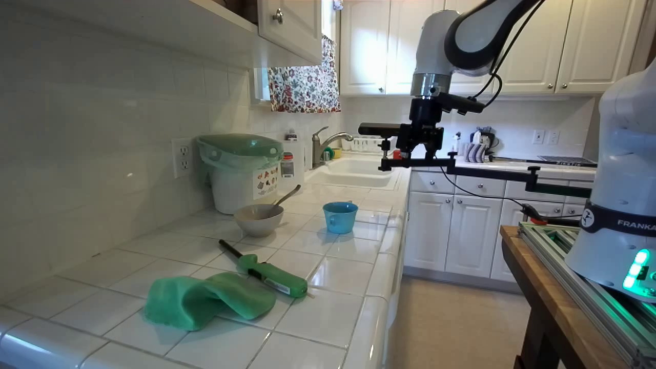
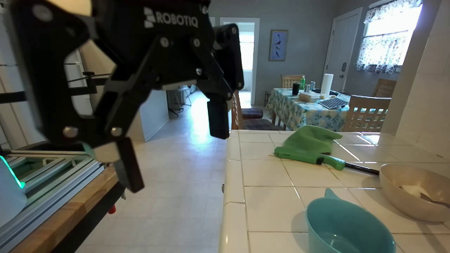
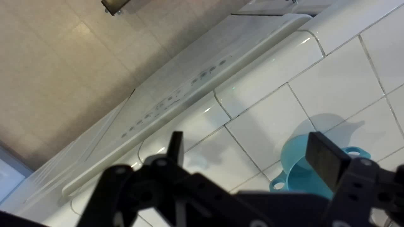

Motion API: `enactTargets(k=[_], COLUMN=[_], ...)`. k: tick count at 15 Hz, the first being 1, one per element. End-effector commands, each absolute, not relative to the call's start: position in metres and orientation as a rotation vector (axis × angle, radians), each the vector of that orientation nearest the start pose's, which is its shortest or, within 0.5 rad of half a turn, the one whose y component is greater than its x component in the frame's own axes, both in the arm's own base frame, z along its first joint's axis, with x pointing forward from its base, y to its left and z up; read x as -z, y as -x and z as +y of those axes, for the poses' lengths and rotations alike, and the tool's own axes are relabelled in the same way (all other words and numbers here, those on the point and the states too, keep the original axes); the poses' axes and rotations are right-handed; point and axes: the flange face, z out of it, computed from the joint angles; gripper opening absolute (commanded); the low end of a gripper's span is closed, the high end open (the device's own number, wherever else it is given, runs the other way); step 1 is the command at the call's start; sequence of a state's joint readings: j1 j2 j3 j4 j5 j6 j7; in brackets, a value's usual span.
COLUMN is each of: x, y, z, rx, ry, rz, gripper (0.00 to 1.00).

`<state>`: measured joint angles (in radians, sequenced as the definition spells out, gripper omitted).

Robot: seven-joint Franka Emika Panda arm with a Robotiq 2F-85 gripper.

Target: Put the blue object inside the top cupboard

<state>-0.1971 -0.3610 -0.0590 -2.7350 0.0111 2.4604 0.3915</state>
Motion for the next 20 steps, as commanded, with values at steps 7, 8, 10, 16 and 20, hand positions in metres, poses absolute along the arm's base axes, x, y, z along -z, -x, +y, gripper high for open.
enactTargets(k=[7,8,10,16,20], x=[-0.303,-0.303,-0.300,-0.277,-0.258], y=[-0.400,-0.402,-0.406,-0.417,-0.430], z=[-0.055,-0.052,-0.051,-0.058,-0.059], rx=[0.222,0.229,0.279,0.268,0.255], ry=[2.880,2.876,2.861,2.786,2.695], rz=[1.339,1.373,1.451,1.656,1.763], gripper=[1.00,1.00,1.00,1.00,1.00])
